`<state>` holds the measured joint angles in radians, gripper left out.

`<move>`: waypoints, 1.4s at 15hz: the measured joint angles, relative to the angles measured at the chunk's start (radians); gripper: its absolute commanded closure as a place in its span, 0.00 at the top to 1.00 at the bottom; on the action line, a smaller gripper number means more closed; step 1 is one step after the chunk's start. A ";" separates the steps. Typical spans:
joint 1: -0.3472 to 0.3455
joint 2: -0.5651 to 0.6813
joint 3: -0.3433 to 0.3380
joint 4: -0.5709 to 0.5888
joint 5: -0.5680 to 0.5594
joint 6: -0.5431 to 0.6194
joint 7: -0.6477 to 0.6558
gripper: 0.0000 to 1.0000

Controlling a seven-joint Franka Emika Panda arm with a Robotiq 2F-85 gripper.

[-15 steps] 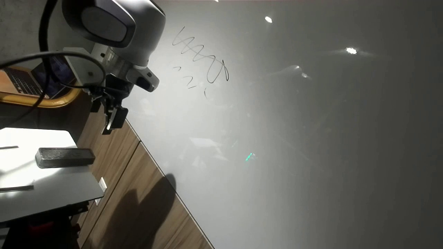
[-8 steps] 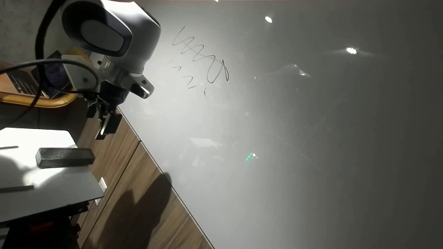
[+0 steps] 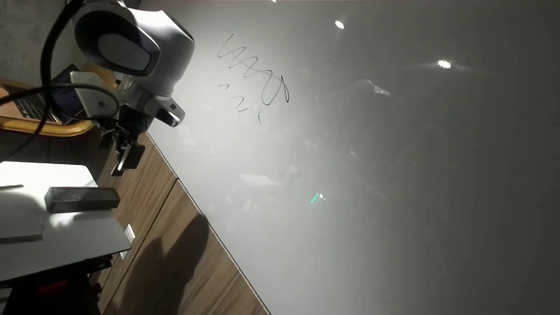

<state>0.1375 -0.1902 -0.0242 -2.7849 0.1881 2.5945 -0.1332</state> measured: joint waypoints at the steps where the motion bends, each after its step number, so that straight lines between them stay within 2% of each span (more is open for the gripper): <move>1: -0.002 0.022 0.000 0.000 0.000 0.004 0.000 1.00; 10: -0.037 0.140 0.002 0.003 -0.034 0.076 0.007 1.00; 14: -0.072 0.146 0.002 0.004 -0.036 0.070 0.007 1.00; 21: -0.076 0.146 0.002 0.004 -0.035 0.052 0.005 1.00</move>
<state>0.0613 -0.0440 -0.0225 -2.7813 0.1529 2.6465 -0.1285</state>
